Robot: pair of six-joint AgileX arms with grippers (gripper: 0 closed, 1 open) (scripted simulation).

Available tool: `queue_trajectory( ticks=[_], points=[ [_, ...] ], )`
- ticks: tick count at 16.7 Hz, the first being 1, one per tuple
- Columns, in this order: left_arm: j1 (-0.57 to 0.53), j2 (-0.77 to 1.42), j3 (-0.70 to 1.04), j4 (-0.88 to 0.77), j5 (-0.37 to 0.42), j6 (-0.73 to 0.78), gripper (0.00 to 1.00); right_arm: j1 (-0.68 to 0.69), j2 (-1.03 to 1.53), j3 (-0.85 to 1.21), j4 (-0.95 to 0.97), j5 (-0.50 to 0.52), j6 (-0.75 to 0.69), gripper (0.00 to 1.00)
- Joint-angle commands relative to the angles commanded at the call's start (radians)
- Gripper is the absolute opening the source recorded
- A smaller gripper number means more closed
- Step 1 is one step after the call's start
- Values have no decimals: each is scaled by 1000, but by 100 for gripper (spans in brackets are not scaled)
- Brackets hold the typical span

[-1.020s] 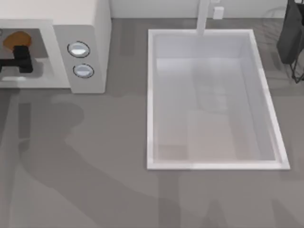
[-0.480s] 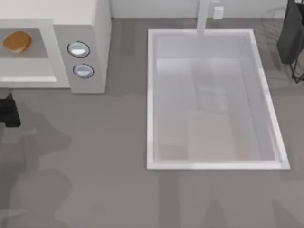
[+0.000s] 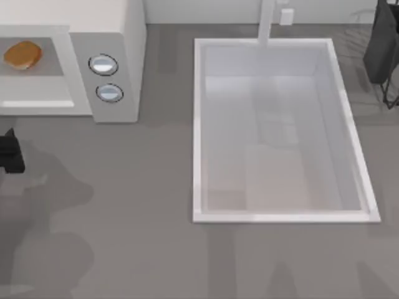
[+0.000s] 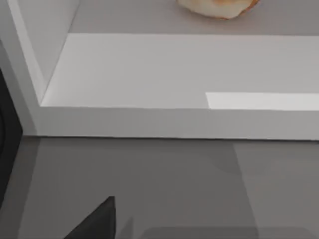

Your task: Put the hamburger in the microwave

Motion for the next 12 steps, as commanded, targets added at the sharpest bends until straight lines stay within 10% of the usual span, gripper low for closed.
queue_trajectory(
  ticks=[12],
  points=[
    [0,-425,130,-567,-6,-2,100,0,0,0,0,0,0,100]
  ],
)
